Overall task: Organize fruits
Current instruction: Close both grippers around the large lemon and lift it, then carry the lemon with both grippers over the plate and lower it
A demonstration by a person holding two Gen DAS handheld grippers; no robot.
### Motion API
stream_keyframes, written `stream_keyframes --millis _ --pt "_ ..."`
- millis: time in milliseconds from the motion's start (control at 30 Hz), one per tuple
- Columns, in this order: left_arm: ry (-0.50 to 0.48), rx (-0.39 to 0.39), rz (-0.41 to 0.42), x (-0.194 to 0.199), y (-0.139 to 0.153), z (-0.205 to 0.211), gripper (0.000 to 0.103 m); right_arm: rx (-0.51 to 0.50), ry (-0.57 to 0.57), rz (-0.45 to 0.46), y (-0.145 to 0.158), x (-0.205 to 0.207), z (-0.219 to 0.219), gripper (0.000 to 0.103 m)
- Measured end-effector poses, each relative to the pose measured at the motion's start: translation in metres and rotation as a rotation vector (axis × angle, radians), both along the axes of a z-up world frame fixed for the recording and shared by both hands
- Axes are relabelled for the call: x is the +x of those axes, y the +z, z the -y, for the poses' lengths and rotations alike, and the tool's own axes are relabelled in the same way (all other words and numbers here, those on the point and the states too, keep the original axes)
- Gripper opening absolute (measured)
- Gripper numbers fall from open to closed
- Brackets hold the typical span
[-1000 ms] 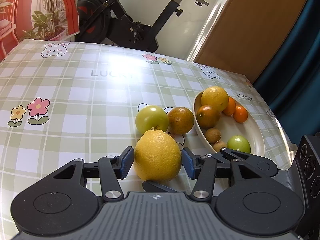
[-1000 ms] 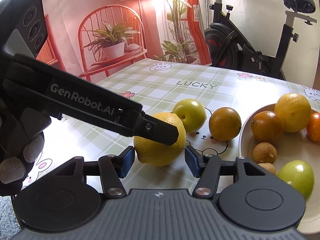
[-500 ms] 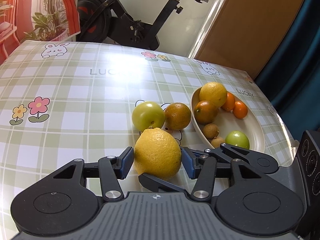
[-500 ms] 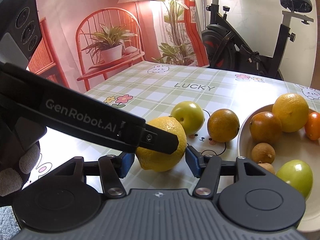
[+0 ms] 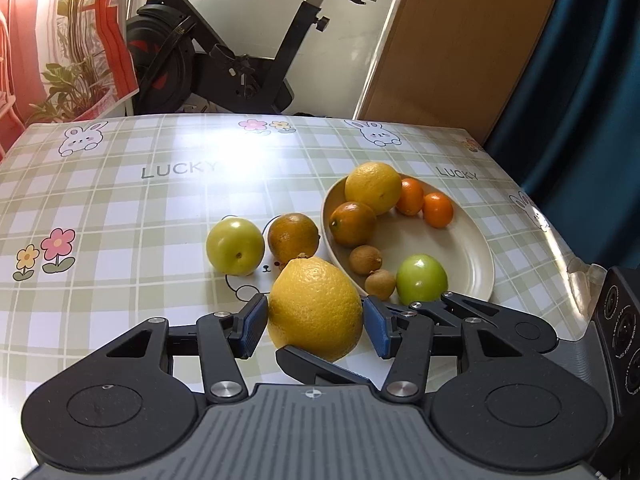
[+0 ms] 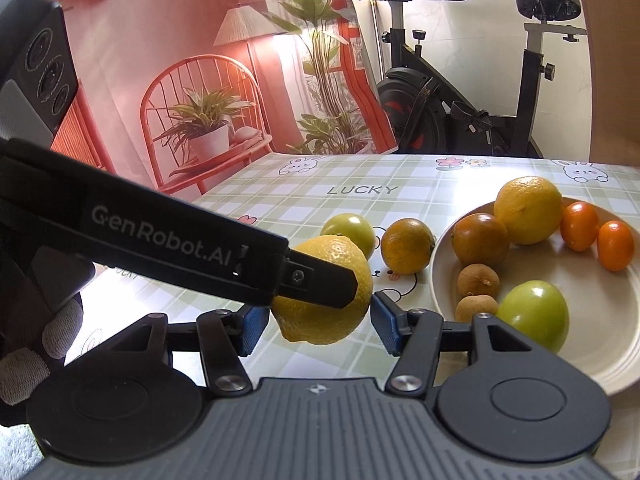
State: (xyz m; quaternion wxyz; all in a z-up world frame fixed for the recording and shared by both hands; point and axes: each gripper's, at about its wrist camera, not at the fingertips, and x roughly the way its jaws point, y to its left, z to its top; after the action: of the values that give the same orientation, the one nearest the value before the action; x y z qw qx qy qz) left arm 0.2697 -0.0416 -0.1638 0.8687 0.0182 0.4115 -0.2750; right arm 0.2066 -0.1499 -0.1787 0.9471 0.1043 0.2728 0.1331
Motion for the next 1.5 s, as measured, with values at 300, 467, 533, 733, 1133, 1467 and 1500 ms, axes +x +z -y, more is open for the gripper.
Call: stream_keyframes --millis 300,467,533,733,1133,1467,1500 --pt "-0.057 0.027 0.039 -0.01 0.017 0.043 0.055 0.036 -0.086 0.064 0.015 -0.023 0.035 0.059" --pt "-0.083 0.016 0.057 -0.014 0.022 0.074 0.056 0.019 -0.129 0.086 0.019 -0.035 0.055 0.059" --pt "-0.099 0.006 0.056 -0.014 0.022 0.087 0.056 0.015 -0.153 0.096 0.022 -0.04 0.066 0.059" --pt "-0.138 0.031 0.064 -0.005 0.015 0.126 0.056 0.0 -0.203 0.097 0.019 -0.042 0.101 0.059" --pt "-0.109 0.032 0.039 0.038 0.005 0.145 0.056 0.016 -0.214 0.07 0.011 -0.003 0.134 0.059" --pt "-0.104 0.066 0.009 0.048 -0.011 0.15 0.056 0.038 -0.21 0.002 0.0 0.013 0.142 0.059" --pt "-0.103 0.067 0.006 0.048 -0.012 0.15 0.056 0.038 -0.21 -0.005 -0.001 0.014 0.142 0.059"
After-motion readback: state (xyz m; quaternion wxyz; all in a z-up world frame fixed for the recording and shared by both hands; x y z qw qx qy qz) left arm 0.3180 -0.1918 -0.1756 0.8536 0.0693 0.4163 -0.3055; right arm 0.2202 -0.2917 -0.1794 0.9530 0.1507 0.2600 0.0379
